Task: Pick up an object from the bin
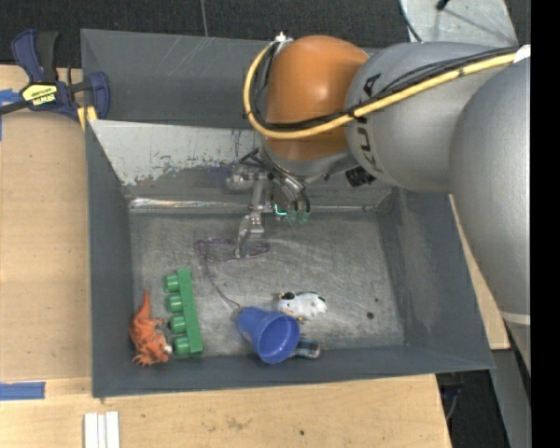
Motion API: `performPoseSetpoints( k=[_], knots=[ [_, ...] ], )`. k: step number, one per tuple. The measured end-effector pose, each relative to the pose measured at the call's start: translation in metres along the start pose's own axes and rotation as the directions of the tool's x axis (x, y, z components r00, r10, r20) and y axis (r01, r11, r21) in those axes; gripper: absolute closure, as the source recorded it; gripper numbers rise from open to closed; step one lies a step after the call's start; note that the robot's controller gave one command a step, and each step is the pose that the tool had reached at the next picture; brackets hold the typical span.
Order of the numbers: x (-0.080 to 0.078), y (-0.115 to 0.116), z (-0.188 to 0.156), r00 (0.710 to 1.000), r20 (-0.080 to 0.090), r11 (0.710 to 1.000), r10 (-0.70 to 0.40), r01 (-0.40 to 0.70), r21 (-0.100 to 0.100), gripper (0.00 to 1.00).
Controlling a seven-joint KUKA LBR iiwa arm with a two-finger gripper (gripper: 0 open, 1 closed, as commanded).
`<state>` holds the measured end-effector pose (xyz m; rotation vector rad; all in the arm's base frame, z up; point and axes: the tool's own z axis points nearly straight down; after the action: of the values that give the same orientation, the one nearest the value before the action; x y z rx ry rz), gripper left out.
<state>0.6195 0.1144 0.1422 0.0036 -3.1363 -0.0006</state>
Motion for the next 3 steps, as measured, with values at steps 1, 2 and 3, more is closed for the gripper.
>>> performPoseSetpoints(
  k=[1,2,3],
  knots=[
    [-0.002,0.0,-0.005,1.0,0.008,1.0,0.002,-0.002,-0.001,0.0],
    [0.009,-0.007,0.064,0.999,0.012,0.999,0.035,-0.035,-0.002,0.0],
    [0.007,-0.006,0.066,0.998,0.015,0.998,0.06,-0.06,-0.004,0.0]
  ],
)
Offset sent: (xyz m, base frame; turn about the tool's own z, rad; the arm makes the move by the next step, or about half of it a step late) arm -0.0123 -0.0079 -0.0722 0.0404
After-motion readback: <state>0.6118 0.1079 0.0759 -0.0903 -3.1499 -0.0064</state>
